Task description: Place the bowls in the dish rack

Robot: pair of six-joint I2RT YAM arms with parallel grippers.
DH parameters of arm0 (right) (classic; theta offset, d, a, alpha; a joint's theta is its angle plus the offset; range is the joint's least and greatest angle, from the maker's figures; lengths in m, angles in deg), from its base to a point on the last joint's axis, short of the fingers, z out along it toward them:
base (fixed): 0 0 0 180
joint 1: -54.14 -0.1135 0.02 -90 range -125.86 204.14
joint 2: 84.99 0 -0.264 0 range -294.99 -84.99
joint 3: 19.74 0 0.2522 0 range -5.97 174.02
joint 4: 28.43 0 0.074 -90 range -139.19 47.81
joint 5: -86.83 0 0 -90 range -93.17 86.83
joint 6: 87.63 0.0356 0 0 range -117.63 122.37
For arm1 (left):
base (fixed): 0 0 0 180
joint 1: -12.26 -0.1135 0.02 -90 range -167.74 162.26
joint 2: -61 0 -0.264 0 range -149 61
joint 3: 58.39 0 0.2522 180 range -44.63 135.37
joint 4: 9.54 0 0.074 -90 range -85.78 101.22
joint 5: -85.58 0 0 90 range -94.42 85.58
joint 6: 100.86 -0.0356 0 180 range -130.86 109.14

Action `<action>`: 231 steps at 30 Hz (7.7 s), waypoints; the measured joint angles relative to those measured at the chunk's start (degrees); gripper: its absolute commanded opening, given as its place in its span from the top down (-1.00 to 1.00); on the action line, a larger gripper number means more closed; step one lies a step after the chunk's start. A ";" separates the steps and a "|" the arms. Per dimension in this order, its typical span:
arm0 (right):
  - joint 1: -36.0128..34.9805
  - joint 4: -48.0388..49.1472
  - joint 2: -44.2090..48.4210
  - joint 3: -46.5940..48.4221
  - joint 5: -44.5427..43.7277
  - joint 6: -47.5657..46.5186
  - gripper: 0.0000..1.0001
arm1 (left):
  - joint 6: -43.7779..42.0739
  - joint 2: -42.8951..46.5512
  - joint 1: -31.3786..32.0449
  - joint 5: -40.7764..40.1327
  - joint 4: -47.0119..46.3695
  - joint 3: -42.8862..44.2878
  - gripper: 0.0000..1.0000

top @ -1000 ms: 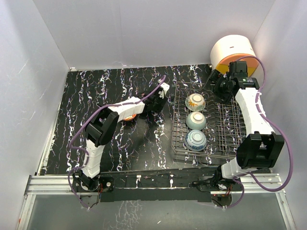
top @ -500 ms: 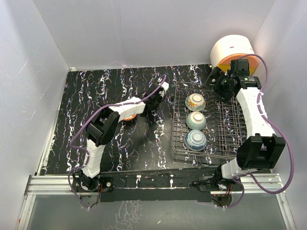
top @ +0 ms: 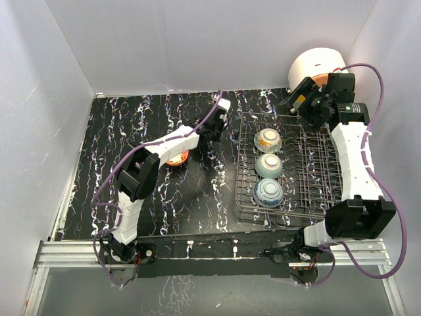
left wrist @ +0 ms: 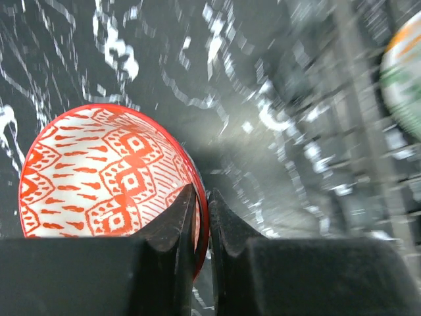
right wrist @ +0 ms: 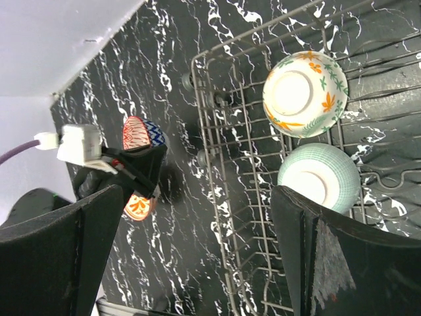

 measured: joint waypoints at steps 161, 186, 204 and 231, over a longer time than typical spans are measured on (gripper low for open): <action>7.17 -8.79 -10.82 -9.44 -21.79 -15.98 -0.61 | 25.79 44.46 -19.21 29.73 31.95 -12.28 -0.30; 7.17 0.55 -25.46 -9.68 -31.43 -17.11 0.85 | 20.37 43.47 -19.63 22.97 33.57 -14.03 -0.31; 7.50 20.31 -1.84 -21.38 -13.79 -6.64 0.84 | 21.84 42.93 -19.63 21.14 36.52 -12.76 -0.29; 9.68 96.30 -9.44 -57.18 -5.49 28.41 0.84 | 22.64 44.26 -19.63 21.86 36.98 -12.33 -0.28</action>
